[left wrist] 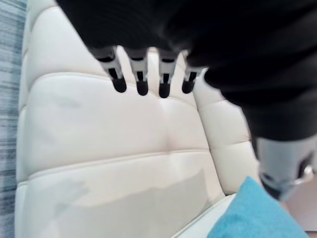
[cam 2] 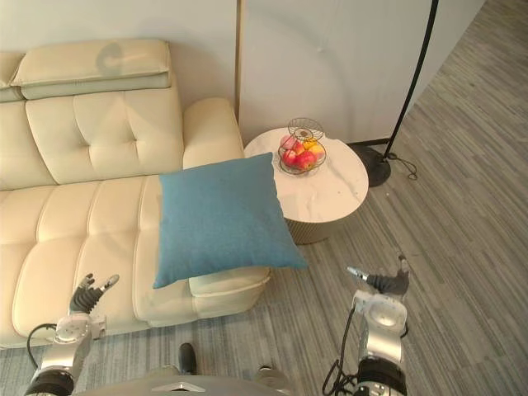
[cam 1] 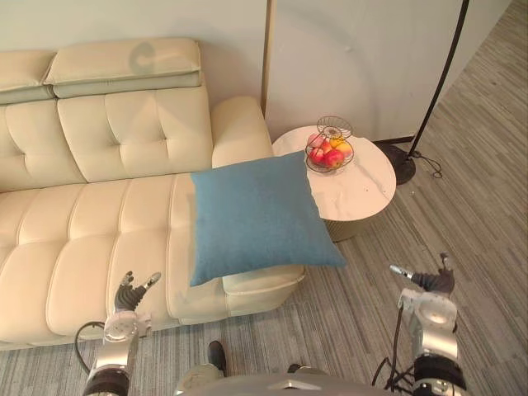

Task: Pick up cushions and gather them together orderly.

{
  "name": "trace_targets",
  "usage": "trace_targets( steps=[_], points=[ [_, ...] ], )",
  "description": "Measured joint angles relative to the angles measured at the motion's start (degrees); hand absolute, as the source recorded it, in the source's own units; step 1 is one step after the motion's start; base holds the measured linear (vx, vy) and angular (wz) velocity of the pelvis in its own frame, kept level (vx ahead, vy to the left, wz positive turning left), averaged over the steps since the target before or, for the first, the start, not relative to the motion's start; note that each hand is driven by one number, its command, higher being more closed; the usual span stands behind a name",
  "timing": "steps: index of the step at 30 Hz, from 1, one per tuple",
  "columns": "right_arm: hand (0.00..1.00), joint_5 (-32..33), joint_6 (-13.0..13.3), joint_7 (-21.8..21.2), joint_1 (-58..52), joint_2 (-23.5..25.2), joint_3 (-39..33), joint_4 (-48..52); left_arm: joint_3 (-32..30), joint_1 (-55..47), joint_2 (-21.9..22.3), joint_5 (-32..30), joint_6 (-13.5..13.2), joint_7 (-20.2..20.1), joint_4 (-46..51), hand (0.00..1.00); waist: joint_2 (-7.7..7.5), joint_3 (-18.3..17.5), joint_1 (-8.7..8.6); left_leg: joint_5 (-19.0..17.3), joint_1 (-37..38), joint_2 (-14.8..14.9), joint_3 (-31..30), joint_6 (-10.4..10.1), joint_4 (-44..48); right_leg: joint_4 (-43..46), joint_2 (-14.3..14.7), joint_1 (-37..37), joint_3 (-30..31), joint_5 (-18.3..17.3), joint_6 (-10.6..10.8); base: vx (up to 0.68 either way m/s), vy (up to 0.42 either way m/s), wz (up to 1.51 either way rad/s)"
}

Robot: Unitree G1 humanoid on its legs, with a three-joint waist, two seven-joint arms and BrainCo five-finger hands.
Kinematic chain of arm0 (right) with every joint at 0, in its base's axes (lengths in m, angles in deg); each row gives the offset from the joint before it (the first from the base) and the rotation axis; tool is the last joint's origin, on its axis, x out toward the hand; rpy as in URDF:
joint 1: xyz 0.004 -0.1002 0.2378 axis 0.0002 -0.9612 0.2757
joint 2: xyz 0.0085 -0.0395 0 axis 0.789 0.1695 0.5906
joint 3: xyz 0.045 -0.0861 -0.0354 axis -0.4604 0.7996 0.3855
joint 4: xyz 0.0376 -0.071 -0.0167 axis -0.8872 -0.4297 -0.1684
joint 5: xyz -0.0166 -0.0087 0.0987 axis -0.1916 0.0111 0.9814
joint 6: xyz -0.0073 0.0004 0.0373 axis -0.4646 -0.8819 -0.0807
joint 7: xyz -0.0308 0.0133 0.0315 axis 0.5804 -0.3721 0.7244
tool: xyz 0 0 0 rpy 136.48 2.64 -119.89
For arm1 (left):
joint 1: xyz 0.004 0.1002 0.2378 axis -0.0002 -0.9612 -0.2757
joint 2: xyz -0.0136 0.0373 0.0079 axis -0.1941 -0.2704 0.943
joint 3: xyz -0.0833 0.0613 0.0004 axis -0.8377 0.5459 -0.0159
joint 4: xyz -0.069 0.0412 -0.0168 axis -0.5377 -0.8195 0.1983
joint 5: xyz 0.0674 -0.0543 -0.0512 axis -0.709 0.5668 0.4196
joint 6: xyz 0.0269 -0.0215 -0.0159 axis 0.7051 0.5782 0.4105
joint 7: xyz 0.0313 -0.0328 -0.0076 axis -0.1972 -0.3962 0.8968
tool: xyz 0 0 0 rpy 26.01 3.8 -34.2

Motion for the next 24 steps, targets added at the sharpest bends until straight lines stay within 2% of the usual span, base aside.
trace_targets(
  steps=[6,14,20,24],
  points=[
    [0.00,0.20,0.14,-0.42,7.36,-4.23,8.03,1.80,0.55,6.25,-0.26,2.54,-0.27,1.04,1.78,0.00,1.42,1.33,0.44,1.36,-5.07,0.76,-0.11,0.21,0.02,0.13,0.58,-5.02,0.20,1.45,-0.37,-0.04,0.012,-0.01],
    [0.00,1.40,0.38,-0.36,21.37,-6.68,16.90,-0.05,5.42,17.14,-0.82,5.50,-1.05,3.47,1.59,0.00,1.71,4.21,1.38,5.30,-13.07,1.70,-1.72,-0.01,0.36,3.28,1.34,-13.80,0.25,2.65,-1.42,-0.07,0.000,0.05],
    [0.00,6.05,0.29,0.17,28.63,-7.31,18.47,-6.64,7.69,24.76,-0.91,8.53,-1.53,4.60,-2.20,0.00,2.22,8.15,1.93,6.92,-17.46,2.39,-2.95,0.20,0.03,8.71,1.20,-20.37,0.10,2.28,-1.89,-0.13,-0.009,0.03],
    [0.00,8.29,0.11,0.33,33.45,-8.13,20.03,-8.87,9.01,29.44,-1.08,9.93,-1.51,4.70,-4.01,0.00,2.32,10.72,1.99,7.91,-20.37,2.32,-3.00,-0.58,0.04,12.63,0.19,-24.98,0.26,1.89,-1.96,-0.10,-0.014,0.02]
  ],
)
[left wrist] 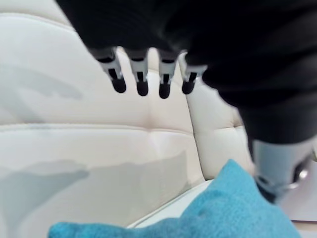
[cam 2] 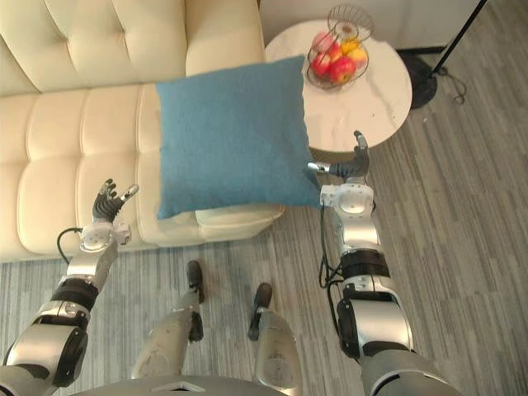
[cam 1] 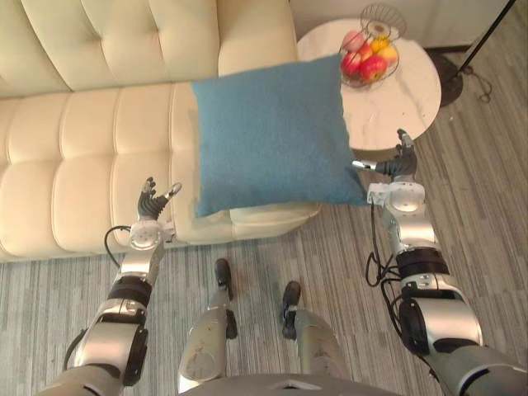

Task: Pick up cushions and gather them together orderly.

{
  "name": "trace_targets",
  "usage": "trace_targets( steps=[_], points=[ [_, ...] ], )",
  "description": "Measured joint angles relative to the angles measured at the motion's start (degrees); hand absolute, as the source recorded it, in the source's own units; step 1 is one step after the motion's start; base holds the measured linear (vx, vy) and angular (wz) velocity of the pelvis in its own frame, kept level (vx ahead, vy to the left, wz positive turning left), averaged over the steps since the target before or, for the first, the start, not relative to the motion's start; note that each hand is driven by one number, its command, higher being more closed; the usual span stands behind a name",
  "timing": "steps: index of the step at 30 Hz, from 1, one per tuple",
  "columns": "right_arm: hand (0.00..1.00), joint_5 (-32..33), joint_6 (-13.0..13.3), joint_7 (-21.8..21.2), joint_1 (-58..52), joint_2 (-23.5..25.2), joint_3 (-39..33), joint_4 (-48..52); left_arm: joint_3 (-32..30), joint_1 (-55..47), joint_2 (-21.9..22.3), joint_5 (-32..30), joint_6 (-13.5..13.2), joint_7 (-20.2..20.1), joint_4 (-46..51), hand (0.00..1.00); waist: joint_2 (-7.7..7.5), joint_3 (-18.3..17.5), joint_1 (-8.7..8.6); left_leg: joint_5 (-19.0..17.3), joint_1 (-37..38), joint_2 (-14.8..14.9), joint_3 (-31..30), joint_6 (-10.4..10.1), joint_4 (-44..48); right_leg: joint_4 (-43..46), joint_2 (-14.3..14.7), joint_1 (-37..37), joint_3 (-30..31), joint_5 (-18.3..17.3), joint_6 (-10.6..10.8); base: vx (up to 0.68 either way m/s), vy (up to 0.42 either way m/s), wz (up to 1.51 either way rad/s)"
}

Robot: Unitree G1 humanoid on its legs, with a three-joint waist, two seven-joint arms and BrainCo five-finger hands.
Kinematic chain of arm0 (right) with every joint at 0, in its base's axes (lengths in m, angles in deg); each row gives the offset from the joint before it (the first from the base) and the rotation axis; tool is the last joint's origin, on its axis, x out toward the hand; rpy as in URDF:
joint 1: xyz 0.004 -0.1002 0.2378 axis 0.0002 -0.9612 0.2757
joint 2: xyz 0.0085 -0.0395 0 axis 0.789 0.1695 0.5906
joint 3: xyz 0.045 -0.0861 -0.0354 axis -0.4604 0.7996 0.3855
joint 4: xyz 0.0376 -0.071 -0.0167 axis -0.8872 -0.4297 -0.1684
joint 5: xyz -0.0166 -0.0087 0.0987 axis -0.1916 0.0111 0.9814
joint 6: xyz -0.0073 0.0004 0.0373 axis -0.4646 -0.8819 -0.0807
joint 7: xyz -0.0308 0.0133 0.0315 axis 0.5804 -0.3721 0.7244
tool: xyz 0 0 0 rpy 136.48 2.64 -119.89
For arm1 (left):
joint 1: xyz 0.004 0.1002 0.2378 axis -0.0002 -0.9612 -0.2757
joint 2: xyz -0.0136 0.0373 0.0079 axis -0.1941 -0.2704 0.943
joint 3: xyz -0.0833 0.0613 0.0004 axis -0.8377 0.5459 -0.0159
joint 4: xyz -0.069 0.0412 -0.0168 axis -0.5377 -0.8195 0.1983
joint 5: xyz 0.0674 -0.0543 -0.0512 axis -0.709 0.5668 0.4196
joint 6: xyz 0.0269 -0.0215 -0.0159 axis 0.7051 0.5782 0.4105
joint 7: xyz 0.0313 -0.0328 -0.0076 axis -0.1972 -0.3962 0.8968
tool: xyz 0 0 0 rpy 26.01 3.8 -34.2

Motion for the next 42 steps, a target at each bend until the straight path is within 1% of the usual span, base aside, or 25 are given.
trace_targets(
  steps=[4,7,10,12,17,19,20,22,23,28,31,35,40,42],
  points=[
    [0.00,2.14,-0.29,1.07,4.46,0.00,0.17,-1.95,0.96,3.46,-0.20,0.08,0.00,-0.01,-0.44,0.00,-0.11,1.70,0.09,1.03,-2.01,-0.19,-0.01,-0.32,0.08,3.45,-0.79,-3.50,0.01,-0.70,-0.40,-0.09,-0.043,0.05],
    [0.00,3.72,-0.45,1.78,6.55,-0.17,0.29,-3.23,2.40,6.03,-0.35,1.54,0.00,-0.01,-1.21,0.00,-0.14,2.74,0.05,1.70,-3.49,-0.77,-0.11,-0.30,0.30,6.88,-1.87,-6.36,0.13,-1.90,-0.46,-0.04,-0.046,0.07],
    [0.00,4.33,-0.56,2.00,7.94,-0.18,0.59,-3.24,3.55,8.48,-0.34,2.14,0.01,-0.05,-1.21,0.00,-0.14,3.94,-0.01,2.11,-4.71,-0.85,-0.09,-0.69,0.30,8.39,-2.23,-8.20,0.11,-2.20,-0.72,-0.04,-0.054,0.04],
    [0.00,5.22,-0.60,2.07,9.31,-0.31,1.98,-3.66,4.95,10.52,-0.32,2.13,0.01,-0.09,-1.21,0.00,-0.07,5.14,-0.22,2.16,-5.21,-0.83,-0.02,-0.54,0.23,9.05,-2.37,-9.00,0.04,-2.31,-0.85,-0.05,-0.054,0.03],
    [0.00,6.06,-0.78,2.12,12.87,-0.17,3.73,-5.52,7.85,15.02,0.94,2.08,0.03,-0.14,-1.21,0.00,-0.10,5.19,-0.76,2.17,-8.03,-0.82,1.08,-0.53,0.00,9.96,-2.79,-12.27,0.13,-2.32,-0.86,-0.02,-0.023,0.01],
    [0.00,6.06,-0.90,2.14,13.88,-0.04,4.75,-5.52,8.30,16.03,1.37,2.07,0.04,-0.11,-1.21,0.00,-0.10,5.23,-0.94,2.77,-8.56,-0.77,1.61,-0.45,0.00,10.12,-2.85,-12.97,0.25,-2.32,-0.86,0.02,-0.014,-0.06],
    [1.00,6.06,-1.03,2.13,14.57,0.02,6.02,-5.48,9.58,17.16,1.71,2.07,0.07,-0.09,-1.24,0.00,-0.14,5.27,-0.92,2.80,-8.98,-0.81,1.77,-0.45,0.00,10.19,-2.87,-13.53,0.50,-2.32,-0.86,0.03,-0.014,-0.06],
    [1.00,6.05,-1.18,2.13,15.48,0.09,6.82,-5.48,10.50,18.13,1.80,2.07,0.08,-0.10,-1.25,0.00,-0.12,5.30,-0.99,2.85,-9.48,-0.80,1.81,-0.40,0.00,10.20,-2.86,-14.09,0.52,-2.32,-0.86,0.02,-0.006,-0.02],
    [1.00,6.04,-1.25,2.12,16.34,0.11,7.15,-5.46,11.04,18.99,2.14,2.07,0.10,0.00,-1.28,1.00,-0.11,5.34,-1.00,2.89,-9.93,-0.79,1.86,-0.36,-0.01,10.22,-2.86,-14.54,0.53,-2.32,-0.86,0.03,-0.013,-0.02],
    [1.00,5.80,-1.28,2.12,18.60,0.16,9.31,-4.70,11.60,21.15,3.45,2.06,0.18,0.86,-1.29,1.00,-0.07,6.03,-1.09,2.48,-10.92,-0.71,2.55,-0.13,-0.02,9.95,-2.90,-15.34,0.46,-2.27,-0.82,0.01,-0.003,0.00],
    [1.00,5.60,-1.27,2.12,19.04,0.20,11.33,-1.49,11.70,22.09,3.52,2.02,0.31,1.41,-1.29,1.00,-0.09,6.14,-1.16,2.47,-12.08,-0.62,3.21,-0.14,-0.02,9.54,-2.95,-16.38,0.43,-1.98,-0.70,0.01,0.004,-0.01],
    [1.00,5.38,-1.24,2.27,19.04,0.37,11.41,2.50,12.02,23.92,3.77,2.05,1.33,2.32,-1.28,1.00,-0.11,6.21,-1.23,2.42,-12.87,-0.54,3.41,-0.16,-0.01,8.58,-2.94,-16.58,-0.02,-1.62,-0.54,0.06,0.024,0.02],
    [1.00,5.42,-0.89,2.57,18.81,0.29,11.38,6.51,11.89,25.19,3.29,2.06,1.34,3.89,-1.06,1.00,-0.17,6.24,-1.15,2.37,-13.06,-0.55,4.02,-0.16,0.17,8.07,-2.95,-16.62,0.06,-1.51,-0.40,0.07,0.023,-0.02],
    [1.00,5.59,-0.19,2.90,18.65,0.31,11.37,7.51,11.76,25.28,2.85,2.11,1.36,4.07,0.12,1.00,-0.19,6.25,-1.14,2.38,-13.06,-0.54,4.14,-0.17,0.32,8.08,-2.95,-16.62,0.08,-1.52,-0.40,0.07,0.012,-0.01]
  ],
)
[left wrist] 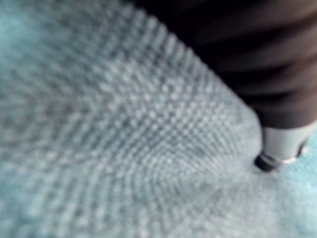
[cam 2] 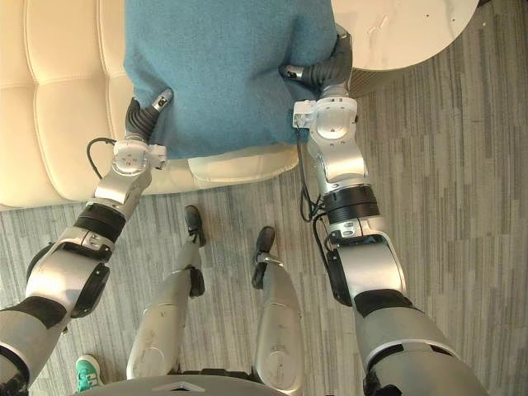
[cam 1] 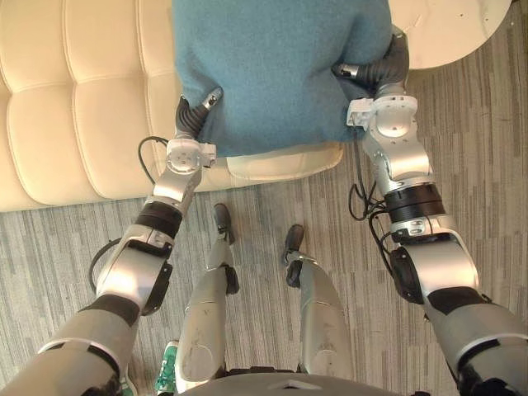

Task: Pick up cushions and gather them together orderly.

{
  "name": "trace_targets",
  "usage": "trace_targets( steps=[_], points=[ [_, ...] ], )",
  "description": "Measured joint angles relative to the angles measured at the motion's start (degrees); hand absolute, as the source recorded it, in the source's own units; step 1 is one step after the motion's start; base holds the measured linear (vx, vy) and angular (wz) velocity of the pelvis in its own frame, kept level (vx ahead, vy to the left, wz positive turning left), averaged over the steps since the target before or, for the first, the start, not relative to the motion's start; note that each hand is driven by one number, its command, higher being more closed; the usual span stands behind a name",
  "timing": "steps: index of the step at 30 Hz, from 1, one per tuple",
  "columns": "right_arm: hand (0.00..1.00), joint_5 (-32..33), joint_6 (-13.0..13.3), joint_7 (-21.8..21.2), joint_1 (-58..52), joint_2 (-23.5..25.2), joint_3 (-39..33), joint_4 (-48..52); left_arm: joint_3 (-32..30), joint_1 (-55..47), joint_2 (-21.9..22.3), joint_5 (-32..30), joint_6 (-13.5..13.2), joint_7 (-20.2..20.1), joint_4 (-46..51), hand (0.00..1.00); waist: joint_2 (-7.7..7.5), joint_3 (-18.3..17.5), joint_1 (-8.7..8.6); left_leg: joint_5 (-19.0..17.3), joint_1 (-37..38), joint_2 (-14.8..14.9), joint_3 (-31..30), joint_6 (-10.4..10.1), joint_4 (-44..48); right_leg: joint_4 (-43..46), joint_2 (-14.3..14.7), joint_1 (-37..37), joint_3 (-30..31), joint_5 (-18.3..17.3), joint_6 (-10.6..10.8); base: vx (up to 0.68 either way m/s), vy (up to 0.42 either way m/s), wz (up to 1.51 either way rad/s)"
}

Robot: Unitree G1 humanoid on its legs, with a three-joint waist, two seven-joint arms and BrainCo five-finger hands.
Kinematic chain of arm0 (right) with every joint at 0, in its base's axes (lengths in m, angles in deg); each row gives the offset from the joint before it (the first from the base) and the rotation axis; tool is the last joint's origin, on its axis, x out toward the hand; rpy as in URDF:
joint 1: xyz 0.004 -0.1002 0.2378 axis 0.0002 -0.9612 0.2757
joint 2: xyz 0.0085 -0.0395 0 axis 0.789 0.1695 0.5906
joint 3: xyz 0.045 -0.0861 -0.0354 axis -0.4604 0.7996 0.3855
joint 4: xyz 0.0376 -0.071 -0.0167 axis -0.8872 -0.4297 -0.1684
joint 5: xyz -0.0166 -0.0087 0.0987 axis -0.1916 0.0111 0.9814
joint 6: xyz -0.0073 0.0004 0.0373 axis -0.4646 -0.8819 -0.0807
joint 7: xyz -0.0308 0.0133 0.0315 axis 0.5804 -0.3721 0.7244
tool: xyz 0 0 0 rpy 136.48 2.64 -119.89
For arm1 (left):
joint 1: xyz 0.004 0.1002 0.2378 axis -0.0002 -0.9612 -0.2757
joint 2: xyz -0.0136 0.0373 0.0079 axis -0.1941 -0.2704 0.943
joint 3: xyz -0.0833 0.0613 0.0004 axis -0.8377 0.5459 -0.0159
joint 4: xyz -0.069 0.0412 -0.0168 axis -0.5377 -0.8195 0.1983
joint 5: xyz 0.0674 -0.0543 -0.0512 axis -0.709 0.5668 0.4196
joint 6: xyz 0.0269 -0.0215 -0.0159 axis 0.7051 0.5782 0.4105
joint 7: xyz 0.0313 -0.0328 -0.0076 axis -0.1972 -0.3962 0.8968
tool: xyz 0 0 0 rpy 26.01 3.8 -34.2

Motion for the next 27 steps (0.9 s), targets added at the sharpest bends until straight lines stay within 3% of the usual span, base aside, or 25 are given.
trace_targets(
  steps=[9,13,21,25,27],
  points=[
    [1.00,2.87,2.44,0.74,-9.18,4.27,-0.50,5.55,-0.07,-2.21,-2.79,-0.06,0.09,0.47,5.37,1.00,-0.68,0.45,0.01,0.05,4.31,-0.29,0.35,-0.32,0.00,0.53,-0.06,3.70,1.26,-0.86,-0.05,0.05,-0.007,0.00],
    [1.00,4.26,2.92,0.05,-15.94,7.21,-0.48,5.93,-0.07,-9.30,-4.01,-1.19,0.08,0.03,11.66,1.00,-0.66,0.44,-0.37,-1.50,7.92,-0.30,-0.63,-1.96,-0.35,-1.01,0.16,8.11,1.02,-1.20,0.15,0.02,-0.030,0.01],
    [1.00,4.13,3.85,-2.68,-27.91,10.85,-0.52,13.17,-0.55,-23.62,-3.30,-1.70,0.06,-0.79,23.02,1.00,-0.57,0.30,-1.39,-1.72,13.09,-0.16,-2.46,-1.25,0.00,-6.74,1.27,16.69,-0.37,-0.36,0.89,0.06,-0.021,0.07],
    [1.00,2.66,3.87,-4.86,-34.37,12.86,-0.53,17.64,-2.78,-31.42,-0.79,-2.61,0.06,-0.90,29.43,1.00,-0.54,0.16,-1.32,-1.73,16.55,-0.18,-3.86,-1.25,0.01,-9.27,1.82,21.60,-0.93,-0.23,1.00,0.10,-0.033,0.06],
    [1.00,1.94,3.87,-6.15,-38.18,13.45,-0.52,19.65,-3.00,-36.01,0.26,-3.46,0.06,-0.94,32.35,1.00,-0.48,-1.99,-1.46,-1.88,16.98,0.03,-4.51,-1.42,0.00,-10.16,2.15,22.75,-1.51,-0.24,0.99,0.06,-0.036,0.08]
  ],
)
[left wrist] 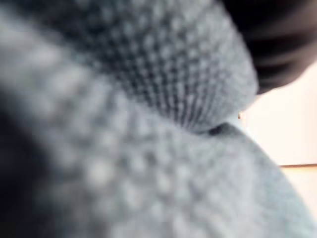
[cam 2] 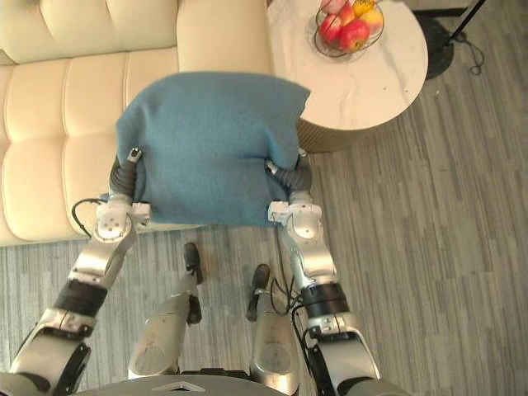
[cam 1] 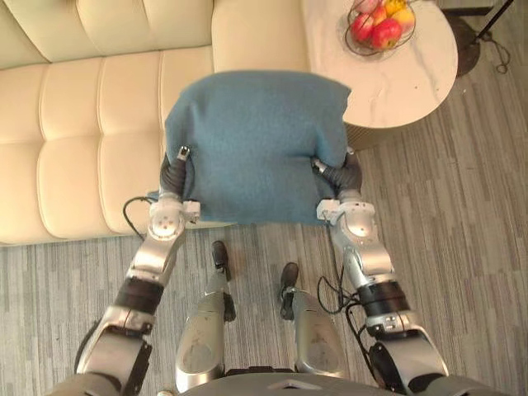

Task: Pick up cushions and gather them together orderly.

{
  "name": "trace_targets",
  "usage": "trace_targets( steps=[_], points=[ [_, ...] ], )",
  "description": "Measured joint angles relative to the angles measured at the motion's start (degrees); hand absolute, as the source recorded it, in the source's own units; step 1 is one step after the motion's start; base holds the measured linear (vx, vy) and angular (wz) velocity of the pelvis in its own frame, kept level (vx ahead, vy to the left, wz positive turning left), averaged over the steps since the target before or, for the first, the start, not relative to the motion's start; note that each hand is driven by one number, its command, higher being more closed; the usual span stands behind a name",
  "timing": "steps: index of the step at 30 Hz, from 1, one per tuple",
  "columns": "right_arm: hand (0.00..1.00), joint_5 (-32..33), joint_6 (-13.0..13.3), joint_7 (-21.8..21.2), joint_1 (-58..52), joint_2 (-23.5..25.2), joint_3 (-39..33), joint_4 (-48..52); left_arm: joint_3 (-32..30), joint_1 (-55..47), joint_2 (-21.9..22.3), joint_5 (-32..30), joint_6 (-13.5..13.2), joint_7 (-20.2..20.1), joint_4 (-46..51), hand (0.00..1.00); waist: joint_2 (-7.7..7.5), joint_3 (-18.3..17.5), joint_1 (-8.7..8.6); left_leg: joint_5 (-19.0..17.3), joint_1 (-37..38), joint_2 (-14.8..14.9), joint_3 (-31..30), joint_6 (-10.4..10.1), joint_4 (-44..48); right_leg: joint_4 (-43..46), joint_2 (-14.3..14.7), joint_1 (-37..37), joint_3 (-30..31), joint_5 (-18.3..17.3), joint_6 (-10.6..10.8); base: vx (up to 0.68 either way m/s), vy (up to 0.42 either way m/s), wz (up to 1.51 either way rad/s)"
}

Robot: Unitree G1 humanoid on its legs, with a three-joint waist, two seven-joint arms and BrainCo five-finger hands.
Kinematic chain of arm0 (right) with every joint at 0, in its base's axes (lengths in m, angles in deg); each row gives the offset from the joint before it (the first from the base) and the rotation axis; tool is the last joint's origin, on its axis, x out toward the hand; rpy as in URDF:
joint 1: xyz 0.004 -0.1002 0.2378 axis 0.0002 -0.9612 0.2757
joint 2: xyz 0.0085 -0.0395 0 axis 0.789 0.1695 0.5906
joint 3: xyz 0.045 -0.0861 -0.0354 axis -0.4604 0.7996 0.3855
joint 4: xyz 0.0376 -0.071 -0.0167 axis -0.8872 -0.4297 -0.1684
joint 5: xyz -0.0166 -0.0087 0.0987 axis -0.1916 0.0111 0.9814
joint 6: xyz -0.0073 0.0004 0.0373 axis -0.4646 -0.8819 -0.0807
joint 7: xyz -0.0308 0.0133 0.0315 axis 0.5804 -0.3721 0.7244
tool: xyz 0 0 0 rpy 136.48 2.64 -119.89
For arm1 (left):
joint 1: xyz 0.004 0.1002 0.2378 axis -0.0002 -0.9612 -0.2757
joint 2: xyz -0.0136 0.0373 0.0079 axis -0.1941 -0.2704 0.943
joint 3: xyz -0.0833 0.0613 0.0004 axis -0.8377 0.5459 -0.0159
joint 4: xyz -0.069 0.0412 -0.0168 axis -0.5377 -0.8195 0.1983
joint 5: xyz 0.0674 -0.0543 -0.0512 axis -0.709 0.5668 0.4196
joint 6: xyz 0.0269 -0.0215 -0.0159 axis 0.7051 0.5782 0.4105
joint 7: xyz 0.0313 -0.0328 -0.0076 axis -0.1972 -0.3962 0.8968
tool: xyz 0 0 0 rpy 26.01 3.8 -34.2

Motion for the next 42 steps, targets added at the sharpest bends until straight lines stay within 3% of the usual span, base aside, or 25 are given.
trace_targets(
  steps=[3,7,17,25,28,30,31,32,34,35,36,38,39,40,42],
  points=[
    [1.00,-0.09,-0.01,-1.47,-4.56,0.76,-0.03,3.10,-2.04,-6.07,2.65,-0.11,0.00,-1.93,5.32,1.00,-0.04,-1.40,-0.43,0.01,1.53,-0.14,-1.33,0.01,0.01,-0.93,0.28,2.30,-0.86,0.00,-0.01,0.07,-0.034,0.12],
    [1.00,-1.12,0.01,-4.07,-11.79,3.13,0.15,7.34,-4.10,-16.15,5.80,-1.10,-0.14,-3.73,11.63,1.00,0.47,-7.26,-0.25,-0.21,3.79,0.07,-2.68,-0.23,-0.05,-2.85,0.84,5.54,-1.34,0.01,-0.03,0.02,-0.039,0.04],
    [1.00,-4.06,1.02,-6.43,-19.04,5.24,2.04,8.57,-6.43,-28.98,10.15,-1.18,-1.34,-5.72,16.44,1.00,2.28,-15.37,0.95,-2.79,7.80,1.20,-3.14,-0.34,-0.35,-6.41,2.29,10.97,-1.47,0.83,-0.02,-0.01,-0.005,0.00],
    [1.00,-5.82,1.02,-7.21,-22.89,6.65,2.81,8.45,-7.05,-33.86,11.36,-1.17,-1.34,-6.51,18.18,1.00,2.66,-17.26,2.02,-2.30,9.81,0.90,-6.76,-0.43,-0.23,-6.82,2.94,15.52,-4.71,1.19,0.03,0.02,-0.019,0.21],
    [1.00,-5.83,1.04,-7.20,-22.92,6.66,3.05,8.15,-7.59,-33.74,11.37,-1.14,-1.35,-7.05,18.17,1.00,2.79,-17.21,3.56,-0.17,7.21,0.59,-12.53,-1.26,0.07,-1.08,2.19,13.59,-9.94,-2.02,-0.63,-0.04,-0.085,0.86],
    [1.00,-5.81,1.04,-7.16,-22.88,6.63,3.33,8.00,-7.70,-33.76,11.41,-1.07,-1.34,-6.94,18.15,1.00,3.19,-16.95,4.41,-0.79,6.02,0.30,-13.97,-1.06,0.03,1.39,1.97,13.14,-12.83,-3.66,-0.78,-0.10,-0.097,0.99],
    [1.00,-5.81,1.03,-7.11,-22.77,6.58,3.48,7.60,-7.69,-33.75,11.44,-1.03,-1.34,-6.63,17.92,1.00,2.92,-16.93,4.76,-5.78,4.99,-0.06,-12.60,-1.62,0.08,1.58,0.66,13.42,-15.83,-4.17,-0.93,-0.12,-0.046,1.31],
    [1.00,-5.79,1.05,-7.10,-22.32,6.51,3.47,7.06,-7.68,-33.75,11.34,-0.97,-1.38,-6.32,17.86,1.00,1.32,-16.44,5.22,-7.99,3.99,-0.40,-9.17,-0.18,0.92,0.73,-1.80,13.27,-17.87,-4.36,-1.81,-0.09,0.018,1.15],
    [1.00,-5.80,1.02,-6.94,-19.88,6.36,3.42,5.08,-7.62,-33.31,11.39,-0.69,-1.39,-5.68,17.84,1.00,1.12,-16.25,5.58,-9.70,1.46,0.09,-2.02,2.92,8.02,-0.01,-4.49,13.36,-20.70,-3.18,-1.86,-0.07,0.038,0.84],
    [1.00,-5.79,1.02,-6.84,-19.37,6.01,3.41,4.99,-7.46,-32.87,11.46,-0.15,-1.39,-5.63,17.84,1.00,0.92,-16.12,5.15,-10.70,1.30,1.45,1.68,3.36,10.53,-0.07,-5.52,13.57,-22.59,-2.56,-1.54,-0.04,0.073,1.07],
    [1.00,-5.79,1.03,-6.65,-17.89,5.34,3.38,4.16,-7.20,-32.26,11.48,0.14,-1.48,-5.32,17.83,1.00,1.54,-16.54,4.18,-11.82,1.66,4.17,7.04,2.30,11.96,-0.19,-6.65,13.59,-25.11,-1.37,-0.53,0.00,0.139,0.97],
    [1.00,-5.80,1.04,-5.88,-16.17,4.07,2.67,3.49,-6.05,-30.11,11.66,0.30,-1.54,-4.80,17.34,1.00,2.23,-16.87,3.45,-12.22,2.91,7.29,12.81,1.28,11.59,-0.65,-7.54,13.61,-27.12,-0.01,0.46,0.04,0.200,0.89],
    [1.00,-5.80,1.04,-5.54,-15.67,3.49,1.51,3.50,-5.36,-27.82,11.86,0.94,-1.97,-4.78,15.85,1.00,2.75,-17.22,2.88,-7.83,4.56,7.52,16.62,-0.65,9.16,-1.46,-8.48,14.46,-27.88,1.70,1.87,0.07,0.237,0.82],
    [1.00,-5.80,1.03,-5.21,-15.45,3.64,1.30,3.38,-4.81,-26.74,11.69,1.28,-2.11,-4.78,14.77,1.00,1.72,-16.89,2.89,-6.48,5.27,5.51,16.57,2.04,7.87,-2.79,-9.52,15.35,-27.41,3.18,2.69,0.07,0.263,0.61],
    [1.00,-5.92,1.04,-4.90,-15.44,4.76,1.31,3.41,-4.81,-26.33,10.22,1.40,-2.17,-4.76,14.09,1.00,-0.25,-16.90,2.81,-7.58,5.34,3.13,16.58,3.62,7.95,-5.22,-10.97,16.42,-26.69,5.15,3.04,0.06,0.326,0.32]
  ],
)
